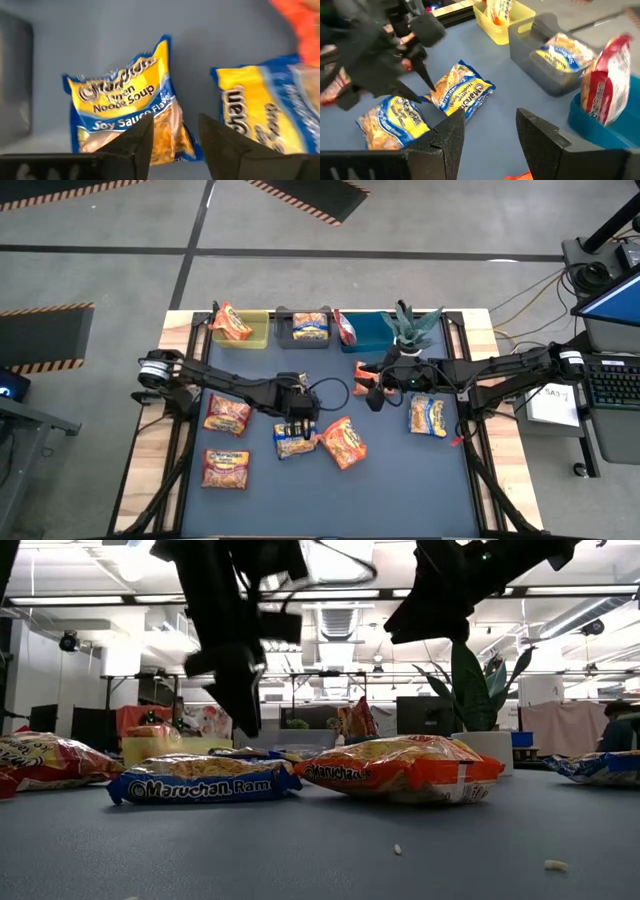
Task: Sort Maruchan noodles
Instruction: Put the blue noodle pack into the black bin
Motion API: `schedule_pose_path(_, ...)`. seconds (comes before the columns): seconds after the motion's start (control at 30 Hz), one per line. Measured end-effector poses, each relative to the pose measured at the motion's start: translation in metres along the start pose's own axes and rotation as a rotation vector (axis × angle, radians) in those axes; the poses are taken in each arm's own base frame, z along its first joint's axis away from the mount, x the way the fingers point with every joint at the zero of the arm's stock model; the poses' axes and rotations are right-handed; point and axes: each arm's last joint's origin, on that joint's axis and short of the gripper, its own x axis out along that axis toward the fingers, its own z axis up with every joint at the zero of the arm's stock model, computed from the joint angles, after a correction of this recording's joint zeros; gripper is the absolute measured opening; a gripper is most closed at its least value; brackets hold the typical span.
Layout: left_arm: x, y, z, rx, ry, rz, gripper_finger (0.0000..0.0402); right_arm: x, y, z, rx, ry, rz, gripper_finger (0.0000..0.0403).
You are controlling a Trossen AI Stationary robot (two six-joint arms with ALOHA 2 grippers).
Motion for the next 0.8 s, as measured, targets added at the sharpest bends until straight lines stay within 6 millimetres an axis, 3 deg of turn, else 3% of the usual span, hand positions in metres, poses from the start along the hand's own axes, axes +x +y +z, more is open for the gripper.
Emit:
schedule_pose_path(0.13, -0.019, 0.008, -0.012, 0.087, -0.092, -0.022, 0.0147, 0.007, 0.001, -0.005, 0.053, 0.028, -0.01, 0.0166)
schedule_pose_path(0.27, -0.029, 0.02, -0.038, 0.055, -0.213, -0.083, 0.0134, 0.019, 0.002, -0.014, 0.086, 0.074, -0.029, 0.0166)
schedule_pose_path(0.53, -0.019, 0.045, -0.096, -0.272, -0.42, -0.101, 0.0119, 0.045, -0.001, -0.025, 0.101, 0.112, -0.036, 0.0166)
schedule_pose_path(0.8, -0.004, 0.057, -0.129, -0.497, -0.507, -0.1, 0.0172, 0.056, -0.01, -0.026, 0.114, 0.122, -0.029, 0.0166)
